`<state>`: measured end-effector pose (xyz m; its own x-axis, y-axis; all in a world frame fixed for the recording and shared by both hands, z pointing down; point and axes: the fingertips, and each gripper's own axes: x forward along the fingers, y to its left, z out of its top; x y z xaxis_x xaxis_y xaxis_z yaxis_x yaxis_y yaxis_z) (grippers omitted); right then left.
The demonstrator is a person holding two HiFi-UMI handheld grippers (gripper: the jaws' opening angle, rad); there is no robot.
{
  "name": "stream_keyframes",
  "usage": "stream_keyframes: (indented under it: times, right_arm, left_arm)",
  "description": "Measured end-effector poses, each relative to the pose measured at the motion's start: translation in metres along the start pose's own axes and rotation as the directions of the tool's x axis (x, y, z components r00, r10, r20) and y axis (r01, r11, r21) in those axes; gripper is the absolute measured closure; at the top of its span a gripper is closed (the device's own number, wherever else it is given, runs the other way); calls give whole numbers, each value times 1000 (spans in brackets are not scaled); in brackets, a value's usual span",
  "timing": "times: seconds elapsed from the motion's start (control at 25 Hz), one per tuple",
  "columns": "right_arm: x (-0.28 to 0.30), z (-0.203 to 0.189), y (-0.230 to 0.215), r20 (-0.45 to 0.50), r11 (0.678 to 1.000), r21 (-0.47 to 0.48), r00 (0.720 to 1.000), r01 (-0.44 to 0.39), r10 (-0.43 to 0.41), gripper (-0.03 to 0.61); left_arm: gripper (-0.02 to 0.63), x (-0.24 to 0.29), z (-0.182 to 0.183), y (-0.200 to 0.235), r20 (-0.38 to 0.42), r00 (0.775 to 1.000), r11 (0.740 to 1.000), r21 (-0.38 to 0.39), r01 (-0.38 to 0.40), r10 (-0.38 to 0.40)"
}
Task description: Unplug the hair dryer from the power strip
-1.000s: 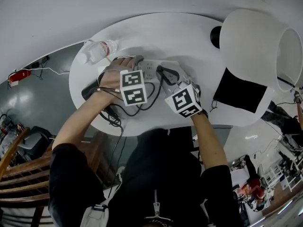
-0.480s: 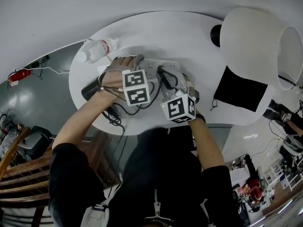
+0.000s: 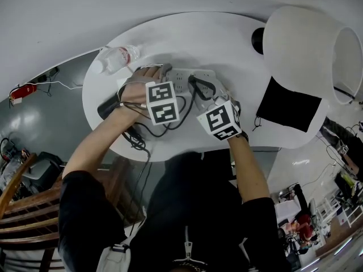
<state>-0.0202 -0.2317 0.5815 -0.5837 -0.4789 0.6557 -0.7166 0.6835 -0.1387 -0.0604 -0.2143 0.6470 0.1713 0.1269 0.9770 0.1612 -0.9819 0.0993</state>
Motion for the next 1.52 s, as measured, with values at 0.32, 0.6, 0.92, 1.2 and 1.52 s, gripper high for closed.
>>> stream_keyframes:
  times: [0.32,0.6,0.92,1.2,1.52]
  right_arm:
    - [-1,1,-2,7,995,-24,995,100,-100,532]
    - [-7,-4,6,32,978,-113,985,174,-171,534]
    - [-5,2,-3,20,996,5,996,91,-91,532]
    - [-9,1,2,21,985,-56,987,162,-161,534]
    - [-11,2,2,29,990,-30,990,141,-140,534]
  left_arm:
    - [210,0,1,3,0,1000,999,-47,6,-6]
    - [204,2,2,2,-8,1000,999,-45,18,-19]
    - [206,2,2,1,-7,1000,1000,-23,3,-3]
    - [204,1,3,3,-9,1000,999,-49,15,-15]
    - [202,2,3,1,-12,1000,1000,-23,-9,9]
